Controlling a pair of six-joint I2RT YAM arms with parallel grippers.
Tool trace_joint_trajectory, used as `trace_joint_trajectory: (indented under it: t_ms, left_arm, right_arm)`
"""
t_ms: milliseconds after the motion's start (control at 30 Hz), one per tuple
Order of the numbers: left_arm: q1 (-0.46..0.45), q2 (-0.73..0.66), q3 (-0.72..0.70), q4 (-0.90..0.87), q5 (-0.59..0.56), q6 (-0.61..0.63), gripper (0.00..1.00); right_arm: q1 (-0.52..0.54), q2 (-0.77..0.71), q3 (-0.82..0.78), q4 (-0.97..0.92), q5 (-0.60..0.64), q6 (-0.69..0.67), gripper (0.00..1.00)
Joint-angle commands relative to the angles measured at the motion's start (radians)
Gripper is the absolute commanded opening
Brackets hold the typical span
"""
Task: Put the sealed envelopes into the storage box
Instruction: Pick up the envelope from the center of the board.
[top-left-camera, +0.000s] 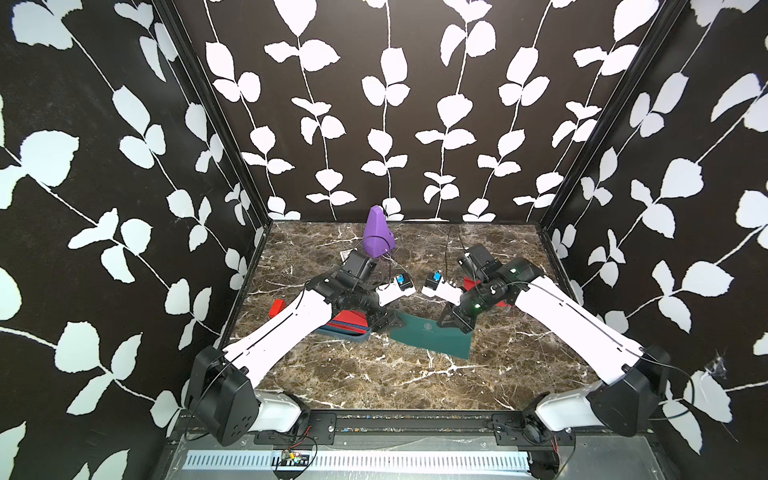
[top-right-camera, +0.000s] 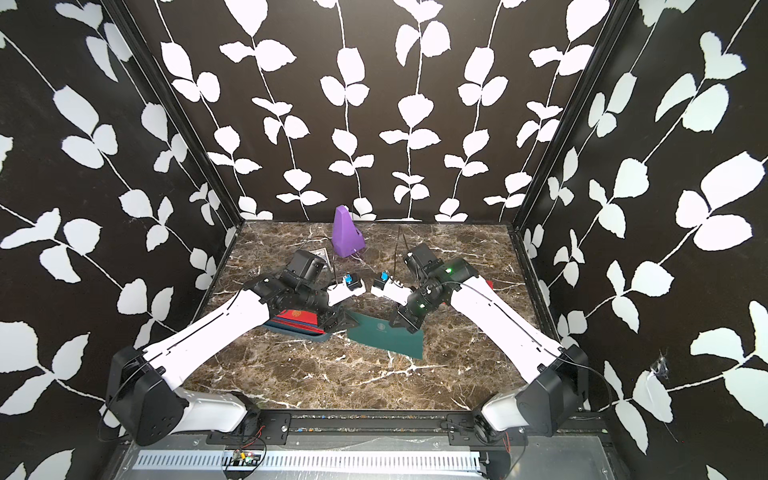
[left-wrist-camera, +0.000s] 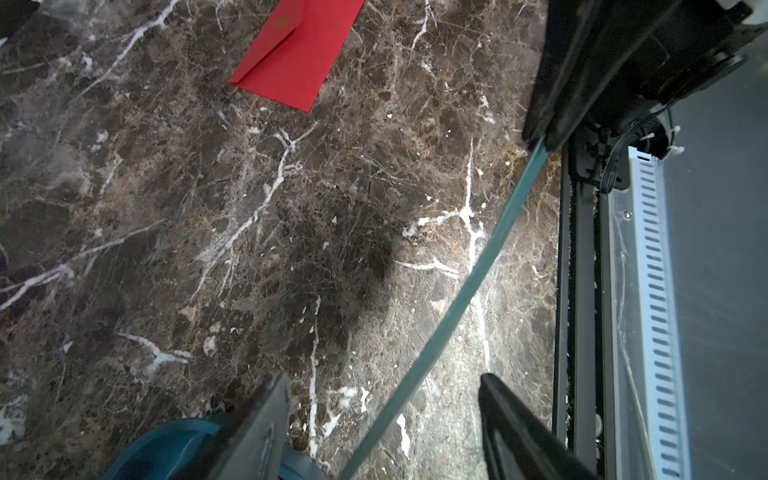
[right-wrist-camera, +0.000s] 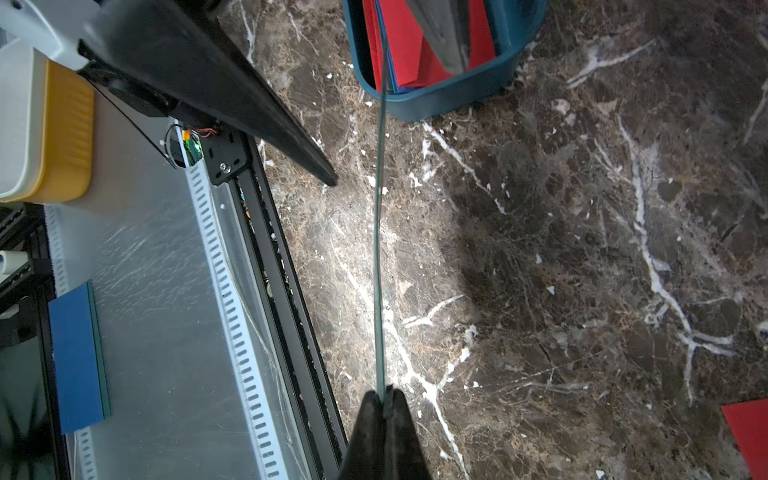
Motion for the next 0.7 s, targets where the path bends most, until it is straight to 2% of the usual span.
trace_joint_trajectory:
  t_ms: [0, 133, 233, 533, 667]
  left_arm:
    - [0.000, -0.020, 0.021, 0.017, 0.035, 0.037, 0.74]
    - [0.000, -0.002, 0.033, -0.014, 0.084, 0.048, 0.71]
    - [0.000, 0.008, 0.036, -0.030, 0.106, 0.049, 0.65]
    - [0.000, 0.018, 0.012, -0.051, 0.148, 0.038, 0.40]
    - [0.000, 0.018, 0.009, -0.058, 0.147, 0.034, 0.26]
  right_arm:
    - [0.000, 0.013, 0.051, -0.033, -0.040, -0.024, 0.00]
    - [0.006, 0.024, 0.066, -0.036, -0.044, -0.031, 0.00]
    - [0.006, 0.030, 0.070, -0.027, -0.041, -0.032, 0.00]
    - [0.004, 0.056, 0.078, 0.043, -0.012, -0.020, 0.00]
    - [0.000, 0.078, 0.095, 0.054, -0.007, -0.020, 0.00]
